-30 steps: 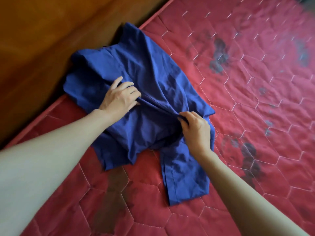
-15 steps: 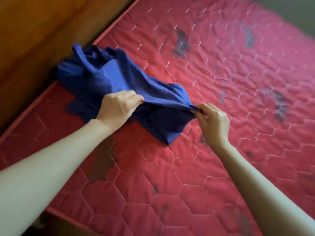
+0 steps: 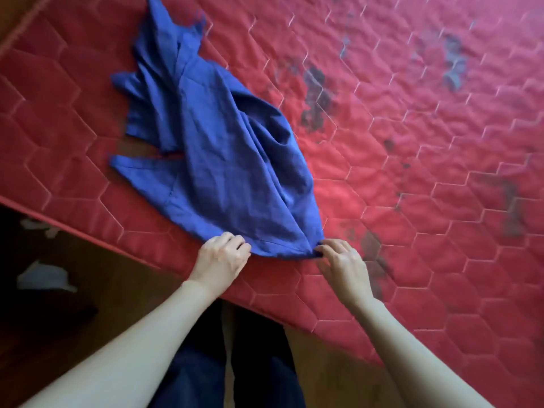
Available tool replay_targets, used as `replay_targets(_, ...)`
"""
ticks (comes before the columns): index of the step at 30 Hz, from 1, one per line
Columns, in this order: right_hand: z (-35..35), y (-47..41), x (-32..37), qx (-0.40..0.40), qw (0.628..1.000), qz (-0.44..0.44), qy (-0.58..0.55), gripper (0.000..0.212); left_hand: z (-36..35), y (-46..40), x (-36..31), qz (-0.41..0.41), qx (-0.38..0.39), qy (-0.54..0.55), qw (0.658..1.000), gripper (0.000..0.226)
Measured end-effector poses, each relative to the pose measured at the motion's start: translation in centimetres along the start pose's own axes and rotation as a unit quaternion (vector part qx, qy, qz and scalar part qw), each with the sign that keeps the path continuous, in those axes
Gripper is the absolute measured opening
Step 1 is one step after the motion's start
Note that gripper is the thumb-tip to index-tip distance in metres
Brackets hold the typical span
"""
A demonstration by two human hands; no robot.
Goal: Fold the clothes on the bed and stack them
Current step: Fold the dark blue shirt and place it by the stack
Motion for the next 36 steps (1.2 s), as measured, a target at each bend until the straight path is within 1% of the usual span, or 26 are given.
replay_targets(1,-1.0,0.8,-0.1,0.025,1.0,-0.005,-0.008,0.036,-0.6,0.6,-0.7,0.002,0.009,0.004,1.0,0.012)
replay_targets(3,-2.1,1.3,0.1,0.043,0.999,-0.017,-0.018,0.051,-0.9,1.1,-0.8,0.021,0.012,0.005,1.0,0.03)
replay_targets(4,-2.0,0.9,0.4,0.031,0.999,-0.017,-0.022,0.053,-0.6,0.8,-0.3,0.034,0.011,0.001,0.999,0.035)
replay_targets(8,-0.9,-3.5,2.9,-0.011,0.999,-0.014,-0.032,0.051,0.8,-2.3,3.9,0.069,0.014,-0.028,0.997,0.044)
replay_targets(10,-0.3,-6.9,4.2,-0.011,0.999,-0.019,-0.028,0.054,1.9,-4.9,6.8,0.08,0.016,-0.04,0.996,0.049)
replay_targets(14,0.9,-14.5,7.2,-0.009,1.0,-0.009,-0.018,0.058,4.0,-10.9,12.4,0.088,0.012,-0.063,0.994,0.049)
replay_targets(17,1.9,-20.0,9.6,-0.021,1.0,0.001,-0.012,0.056,3.9,-15.2,16.2,0.078,0.036,-0.09,0.992,0.052)
replay_targets(20,2.2,-25.1,11.2,-0.035,0.999,-0.011,0.016,0.055,2.7,-19.0,18.9,0.027,0.078,-0.129,0.988,0.054)
replay_targets(23,1.6,-29.0,11.1,-0.023,0.997,-0.067,0.012,0.056,1.3,-21.5,20.9,-0.033,0.129,-0.164,0.977,0.057)
replay_targets(24,1.2,-29.7,10.7,-0.014,0.996,-0.087,0.02,0.053,0.8,-22.1,21.6,-0.047,0.152,-0.176,0.971,0.059)
replay_targets(26,0.5,-30.1,9.7,0.0,0.992,-0.117,0.057,0.037,0.1,-23.0,23.1,-0.05,0.188,-0.187,0.963,0.062)
replay_targets(28,-0.1,-29.5,8.2,0.008,0.986,-0.156,0.057,0.024,-0.1,-23.8,24.0,-0.044,0.195,-0.184,0.962,0.058)
replay_targets(30,-0.5,-27.9,6.6,0.004,0.979,-0.206,0.014,0.02,-0.2,-24.5,24.4,-0.048,0.192,-0.194,0.961,0.054)
replay_targets(31,-0.6,-27.0,5.9,-0.002,0.974,-0.227,-0.011,0.02,-0.2,-24.8,24.4,-0.049,0.194,-0.203,0.958,0.056)
replay_targets(34,0.4,-25.2,4.4,-0.035,0.959,-0.272,-0.071,0.019,-0.1,-25.6,24.4,-0.028,0.196,-0.197,0.96,0.068)
replay_targets(36,2.1,-25.1,4.0,-0.066,0.956,-0.271,-0.09,0.019,0.1,-26.4,23.7,-0.013,0.191,-0.184,0.964,0.076)
Point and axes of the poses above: each hand's wrist, its own y-axis away from the middle knuckle, its own z-axis out of the back of the hand, x = y × z, the point moved 8 cm from there along -y, towards the middle knuckle, and after that the axes turned 4 degrees about -z, right-handed, at the moved point
